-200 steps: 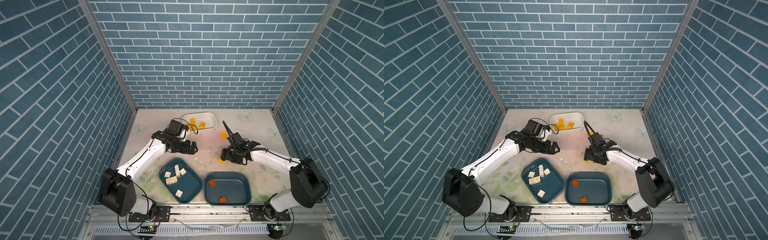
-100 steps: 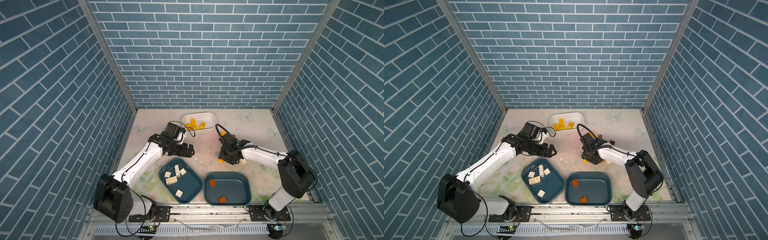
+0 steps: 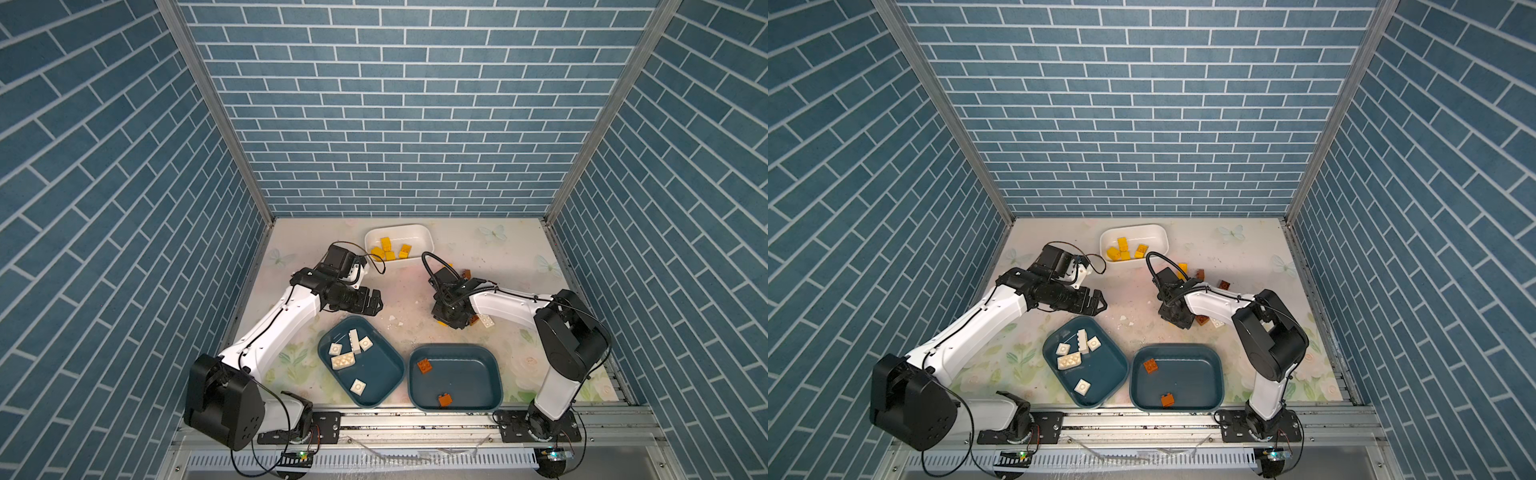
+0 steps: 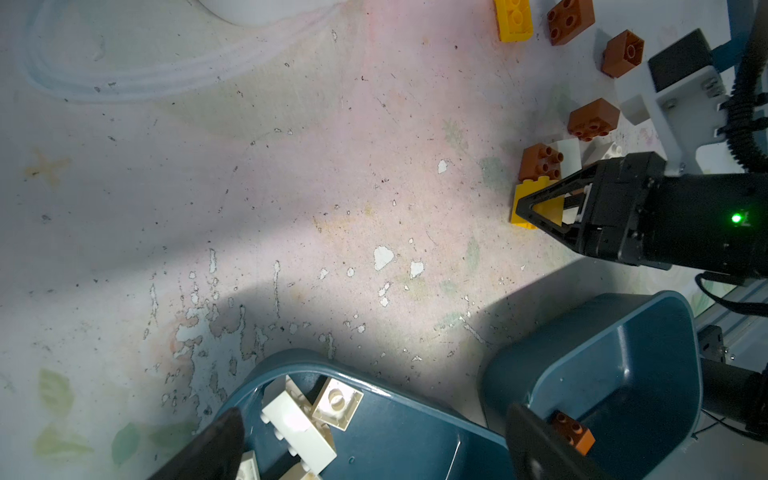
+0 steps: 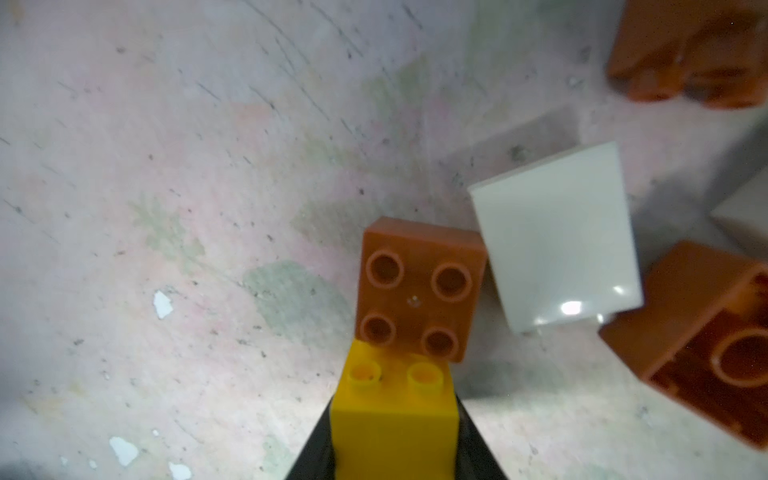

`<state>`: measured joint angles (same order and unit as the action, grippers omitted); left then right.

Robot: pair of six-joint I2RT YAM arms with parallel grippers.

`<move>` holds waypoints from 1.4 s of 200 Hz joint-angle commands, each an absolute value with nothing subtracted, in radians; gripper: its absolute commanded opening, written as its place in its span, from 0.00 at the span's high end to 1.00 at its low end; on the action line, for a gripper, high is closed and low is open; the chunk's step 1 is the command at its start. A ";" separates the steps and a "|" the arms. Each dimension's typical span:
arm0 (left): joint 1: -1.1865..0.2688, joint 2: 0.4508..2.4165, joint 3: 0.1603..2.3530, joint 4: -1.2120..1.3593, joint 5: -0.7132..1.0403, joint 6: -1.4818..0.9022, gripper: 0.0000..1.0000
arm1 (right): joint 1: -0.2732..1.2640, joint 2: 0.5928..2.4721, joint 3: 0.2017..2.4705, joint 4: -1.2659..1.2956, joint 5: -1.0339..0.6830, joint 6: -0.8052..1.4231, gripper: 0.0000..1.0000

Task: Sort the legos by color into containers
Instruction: 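Grasp a yellow brick in the pile with the right gripper while the left gripper parks, then lift the yellow brick over the white bin and open the right gripper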

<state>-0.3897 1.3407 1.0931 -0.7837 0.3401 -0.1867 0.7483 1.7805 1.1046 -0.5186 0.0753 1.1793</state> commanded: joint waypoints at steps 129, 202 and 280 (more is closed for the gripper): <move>-0.312 1.356 1.136 -0.748 0.347 -0.236 0.00 | 0.641 1.864 1.516 -0.510 -0.052 0.662 0.78; -0.270 1.312 1.066 -0.635 0.372 -0.337 0.00 | 0.576 2.185 1.919 -0.404 -0.202 0.613 0.77; -0.252 1.313 1.056 -0.625 0.385 -0.340 0.00 | 0.568 2.516 2.347 -0.418 -0.244 0.653 0.48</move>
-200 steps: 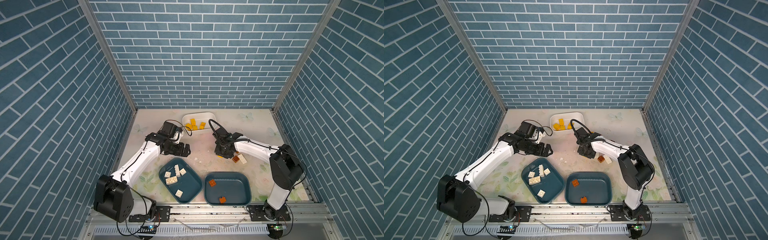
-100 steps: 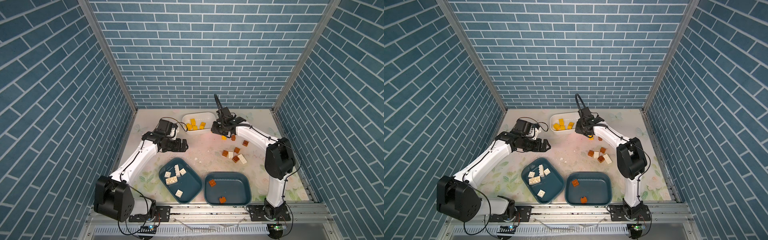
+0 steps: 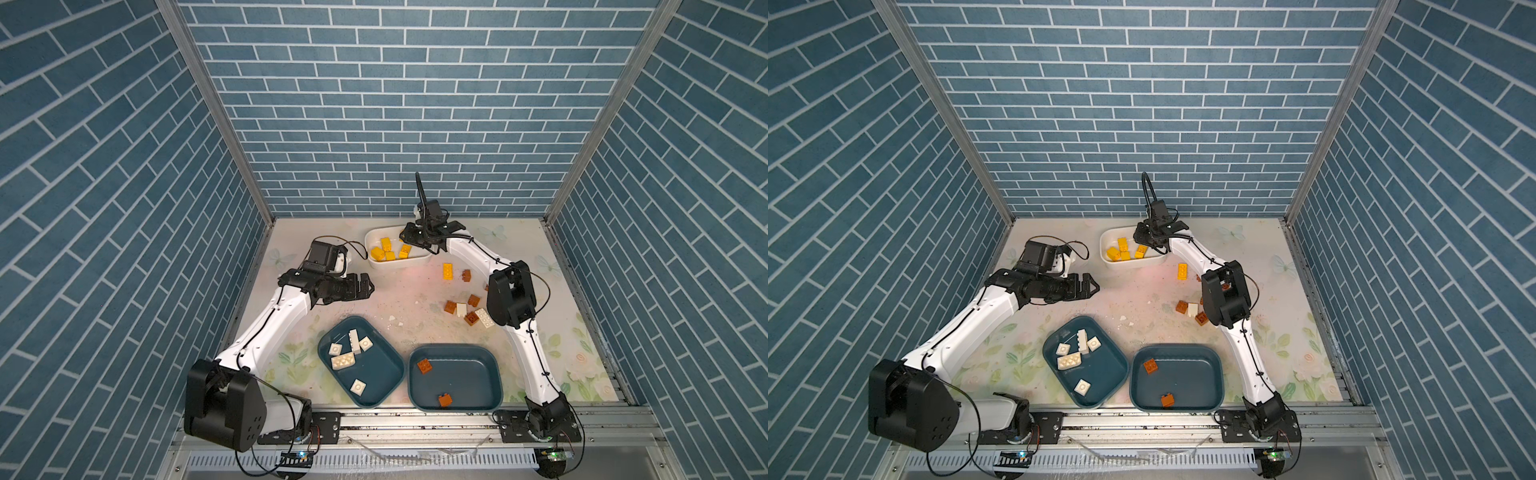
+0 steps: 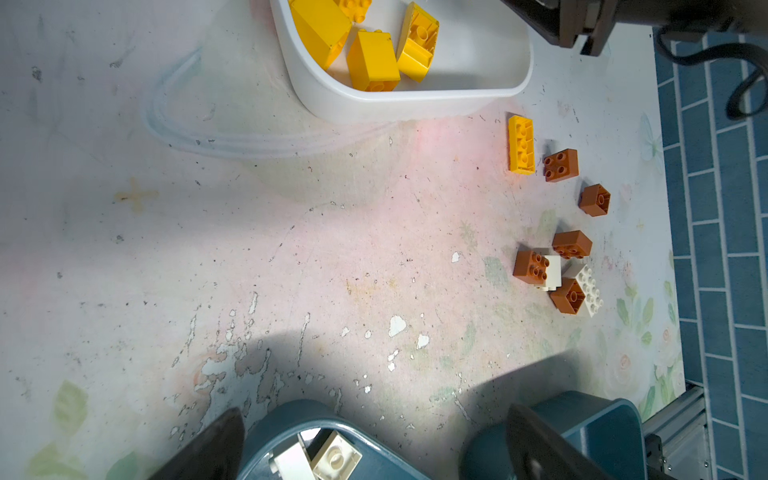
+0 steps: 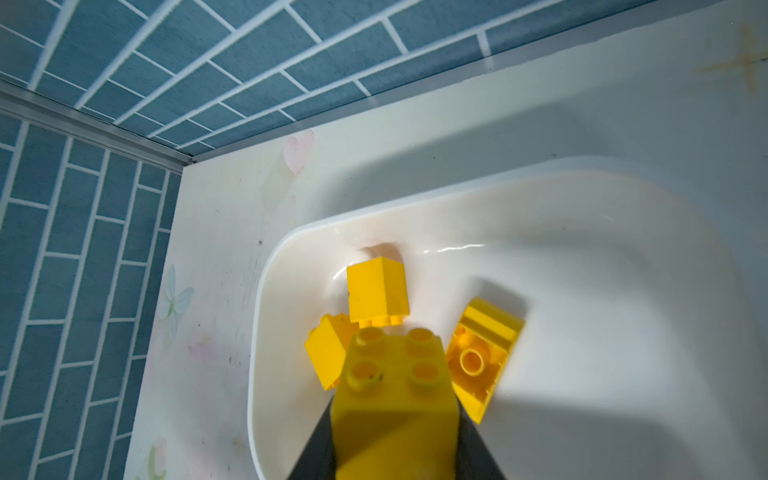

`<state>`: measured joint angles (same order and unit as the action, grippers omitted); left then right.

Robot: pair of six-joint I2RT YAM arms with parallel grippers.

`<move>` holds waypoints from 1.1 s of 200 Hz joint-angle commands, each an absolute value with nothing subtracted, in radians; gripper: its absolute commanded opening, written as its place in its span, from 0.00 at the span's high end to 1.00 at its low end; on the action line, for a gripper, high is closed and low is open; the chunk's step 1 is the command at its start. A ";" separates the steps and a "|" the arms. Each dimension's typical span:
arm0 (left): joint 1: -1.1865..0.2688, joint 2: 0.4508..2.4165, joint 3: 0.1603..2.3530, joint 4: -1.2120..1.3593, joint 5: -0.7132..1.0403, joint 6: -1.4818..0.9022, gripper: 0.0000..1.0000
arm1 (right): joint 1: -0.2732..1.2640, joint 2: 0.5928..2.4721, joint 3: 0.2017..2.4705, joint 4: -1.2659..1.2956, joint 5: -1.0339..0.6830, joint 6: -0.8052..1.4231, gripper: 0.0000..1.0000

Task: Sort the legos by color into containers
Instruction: 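Lift the yellow brick over the white bin and open the right gripper, then lower the right gripper onto the long yellow brick and grasp it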

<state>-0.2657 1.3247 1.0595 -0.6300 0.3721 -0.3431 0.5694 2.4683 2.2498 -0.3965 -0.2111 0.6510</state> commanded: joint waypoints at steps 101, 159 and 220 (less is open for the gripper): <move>-0.239 1.307 1.031 -0.604 0.402 -0.346 0.00 | 0.537 2.085 1.931 -0.800 0.026 0.564 0.29; -0.239 1.307 1.014 -0.589 0.407 -0.352 0.01 | 0.491 2.069 1.807 -0.811 0.113 0.551 0.29; -0.239 1.290 1.009 -0.593 0.387 -0.352 0.00 | 0.476 2.161 1.811 -0.770 0.089 0.563 0.30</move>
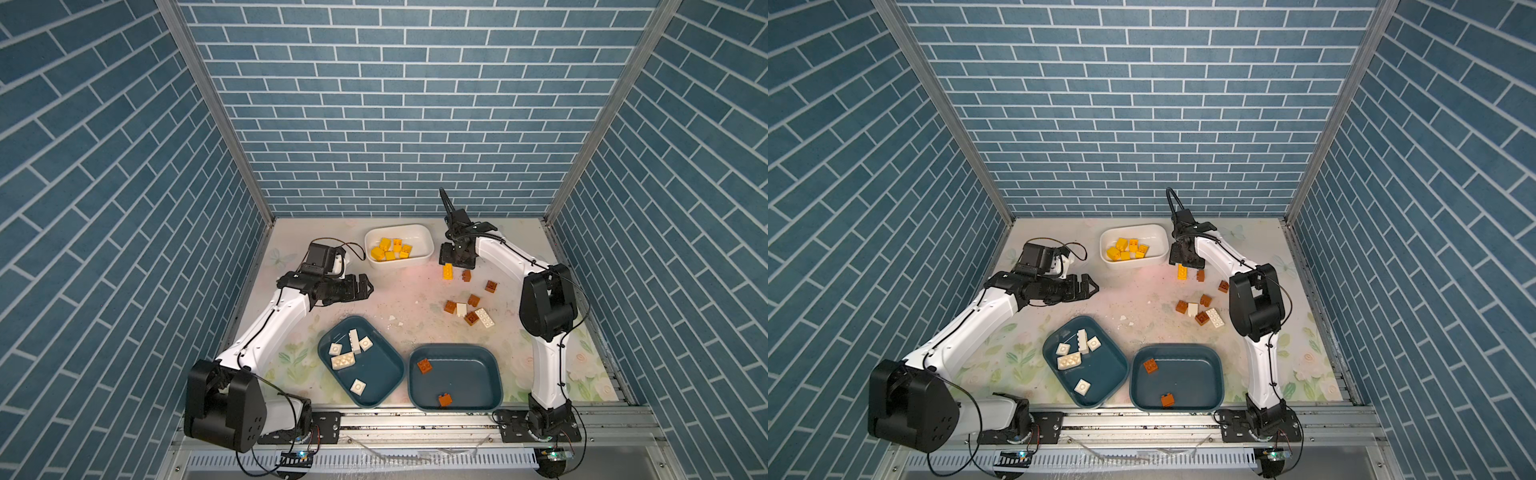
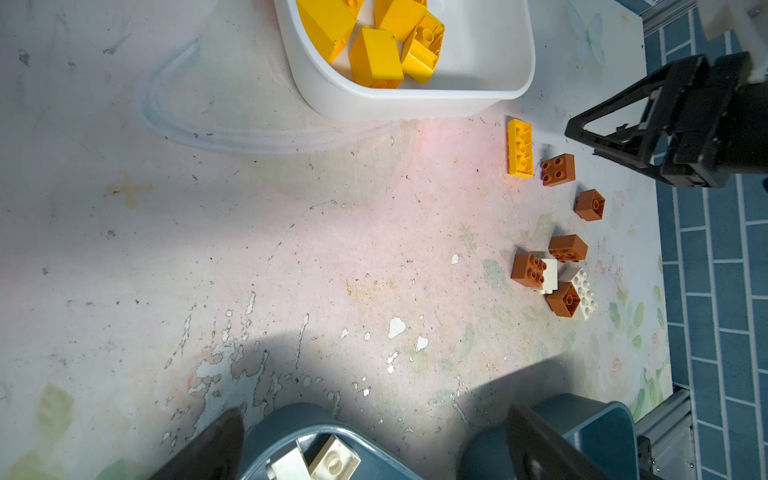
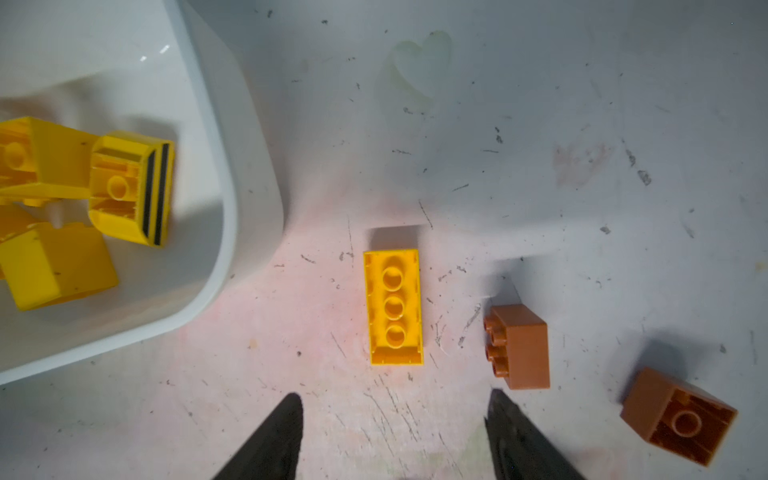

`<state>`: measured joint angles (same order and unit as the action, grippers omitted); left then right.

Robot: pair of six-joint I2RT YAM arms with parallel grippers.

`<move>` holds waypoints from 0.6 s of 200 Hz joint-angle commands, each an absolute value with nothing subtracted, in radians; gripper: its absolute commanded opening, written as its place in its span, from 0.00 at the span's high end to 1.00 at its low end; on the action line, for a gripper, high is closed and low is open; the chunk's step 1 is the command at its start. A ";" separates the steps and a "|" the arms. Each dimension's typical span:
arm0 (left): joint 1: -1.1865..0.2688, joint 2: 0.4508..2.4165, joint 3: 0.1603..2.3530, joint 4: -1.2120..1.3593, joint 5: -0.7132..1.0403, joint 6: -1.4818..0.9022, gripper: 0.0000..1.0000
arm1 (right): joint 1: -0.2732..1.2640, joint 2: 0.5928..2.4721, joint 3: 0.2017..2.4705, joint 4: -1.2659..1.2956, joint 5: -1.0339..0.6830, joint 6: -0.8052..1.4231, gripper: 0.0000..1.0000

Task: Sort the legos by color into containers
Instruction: 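Lower the right gripper onto the long yellow brick and grasp it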

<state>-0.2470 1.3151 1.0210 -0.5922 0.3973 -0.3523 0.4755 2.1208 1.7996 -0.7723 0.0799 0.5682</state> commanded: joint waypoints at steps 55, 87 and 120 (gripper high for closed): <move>-0.239 1.290 1.005 -0.597 0.379 -0.347 0.01 | 0.474 2.258 1.856 -0.755 0.057 0.583 0.35; -0.239 1.295 1.000 -0.591 0.374 -0.345 0.00 | 0.473 2.287 1.883 -0.775 0.068 0.582 0.40; -0.239 1.296 0.991 -0.588 0.379 -0.344 0.00 | 0.475 2.307 1.883 -0.786 0.074 0.584 0.47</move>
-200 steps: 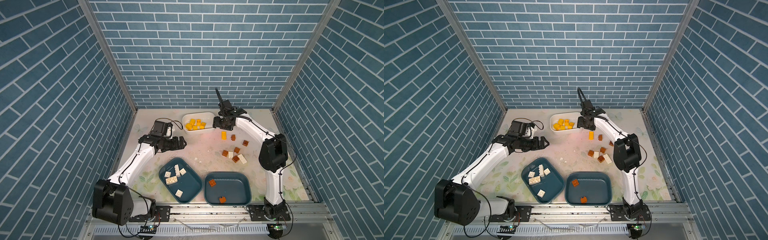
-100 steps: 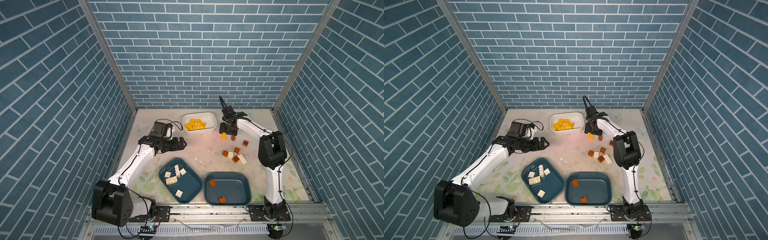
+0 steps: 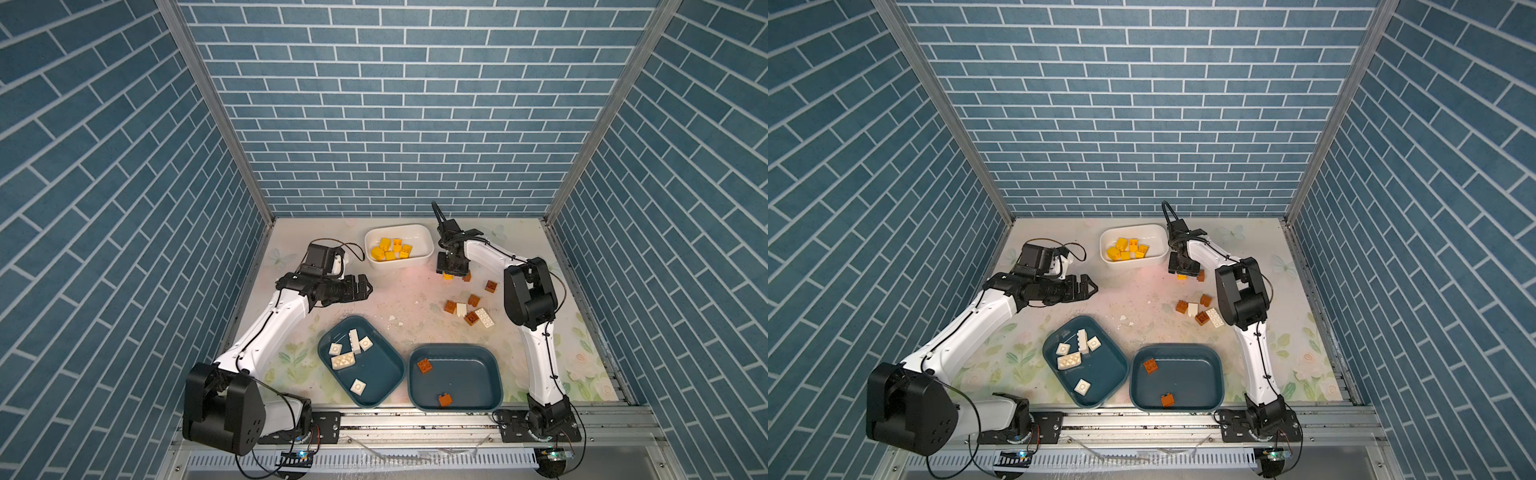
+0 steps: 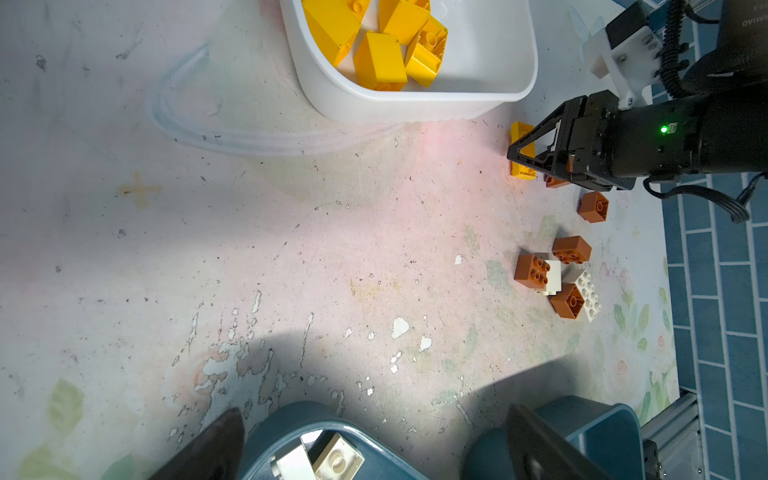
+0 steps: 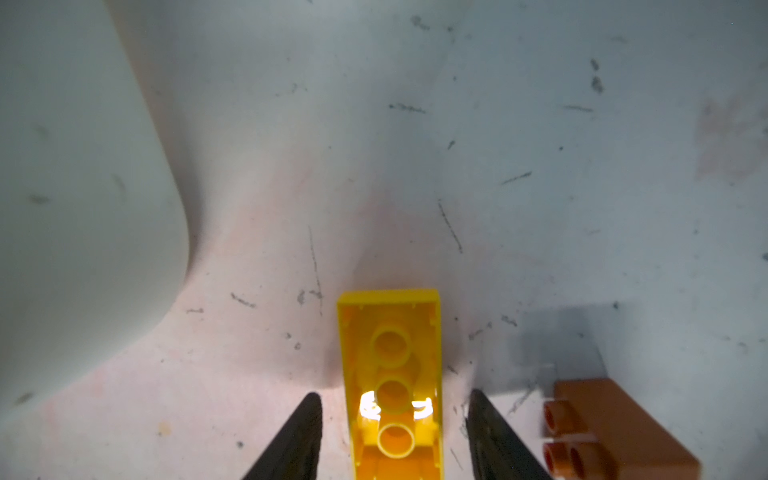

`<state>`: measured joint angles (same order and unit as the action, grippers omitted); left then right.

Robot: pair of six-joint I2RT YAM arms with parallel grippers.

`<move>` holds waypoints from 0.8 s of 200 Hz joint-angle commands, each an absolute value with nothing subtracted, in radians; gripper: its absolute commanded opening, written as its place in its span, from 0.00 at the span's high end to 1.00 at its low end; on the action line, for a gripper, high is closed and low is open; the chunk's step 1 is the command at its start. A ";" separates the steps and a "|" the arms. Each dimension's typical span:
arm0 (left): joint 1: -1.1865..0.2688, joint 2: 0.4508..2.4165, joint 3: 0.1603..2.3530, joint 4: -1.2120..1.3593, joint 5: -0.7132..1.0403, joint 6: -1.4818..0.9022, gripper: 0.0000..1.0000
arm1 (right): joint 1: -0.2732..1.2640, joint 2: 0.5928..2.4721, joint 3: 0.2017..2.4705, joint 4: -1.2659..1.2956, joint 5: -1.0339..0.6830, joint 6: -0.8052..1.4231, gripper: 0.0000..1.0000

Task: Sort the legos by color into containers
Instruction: 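Lower the right gripper onto the long yellow brick and grasp it, then carry the long yellow brick over the white bin and release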

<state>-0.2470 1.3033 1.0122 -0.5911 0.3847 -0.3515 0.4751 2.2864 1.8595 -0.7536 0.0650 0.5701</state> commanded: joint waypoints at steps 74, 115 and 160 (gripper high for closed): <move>-0.239 1.289 0.986 -0.586 0.391 -0.339 0.00 | 0.476 2.241 1.865 -0.799 0.075 0.565 0.67; -0.238 1.282 0.995 -0.575 0.402 -0.339 0.00 | 0.479 2.133 1.845 -0.801 0.040 0.557 0.71; -0.221 1.265 0.984 -0.540 0.428 -0.363 0.00 | 0.516 2.073 1.891 -0.767 -0.005 0.555 0.72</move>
<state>-0.2398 1.2945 0.9905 -0.5812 0.4004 -0.3523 0.4904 2.1109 1.8534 -0.7803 0.0376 0.5671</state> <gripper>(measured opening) 0.995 0.334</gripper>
